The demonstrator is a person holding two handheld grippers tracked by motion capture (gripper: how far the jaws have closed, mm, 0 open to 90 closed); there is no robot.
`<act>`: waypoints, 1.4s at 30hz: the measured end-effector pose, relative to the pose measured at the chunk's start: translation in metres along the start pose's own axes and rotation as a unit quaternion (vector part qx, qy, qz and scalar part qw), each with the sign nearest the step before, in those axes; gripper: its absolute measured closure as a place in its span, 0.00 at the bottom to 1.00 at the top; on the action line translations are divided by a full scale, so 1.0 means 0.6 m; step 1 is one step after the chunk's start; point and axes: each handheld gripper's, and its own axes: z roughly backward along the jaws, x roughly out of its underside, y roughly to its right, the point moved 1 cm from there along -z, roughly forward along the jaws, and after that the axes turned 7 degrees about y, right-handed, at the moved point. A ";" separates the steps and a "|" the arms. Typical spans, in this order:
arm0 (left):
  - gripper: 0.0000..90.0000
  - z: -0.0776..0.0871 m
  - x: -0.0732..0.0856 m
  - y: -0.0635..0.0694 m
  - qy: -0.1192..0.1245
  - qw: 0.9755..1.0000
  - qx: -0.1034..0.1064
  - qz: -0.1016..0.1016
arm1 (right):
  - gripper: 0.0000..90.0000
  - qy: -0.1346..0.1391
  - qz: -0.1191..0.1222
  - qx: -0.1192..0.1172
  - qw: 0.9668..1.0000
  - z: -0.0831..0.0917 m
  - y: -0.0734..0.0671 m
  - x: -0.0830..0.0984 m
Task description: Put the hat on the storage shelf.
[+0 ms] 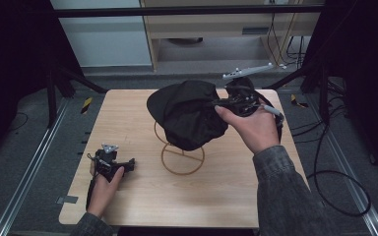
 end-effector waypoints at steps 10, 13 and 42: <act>0.00 0.000 0.000 0.001 0.000 1.000 0.001 -0.001 | 0.96 -0.015 -0.001 -0.008 1.000 -0.021 -0.003 0.017; 0.00 0.000 0.000 0.001 0.000 1.000 0.001 -0.001 | 0.96 -0.018 -0.003 -0.009 1.000 -0.023 -0.003 0.022; 0.00 -0.001 -0.001 0.003 -0.001 1.000 0.004 -0.004 | 0.93 -0.037 -0.004 0.007 0.999 -0.047 0.021 0.053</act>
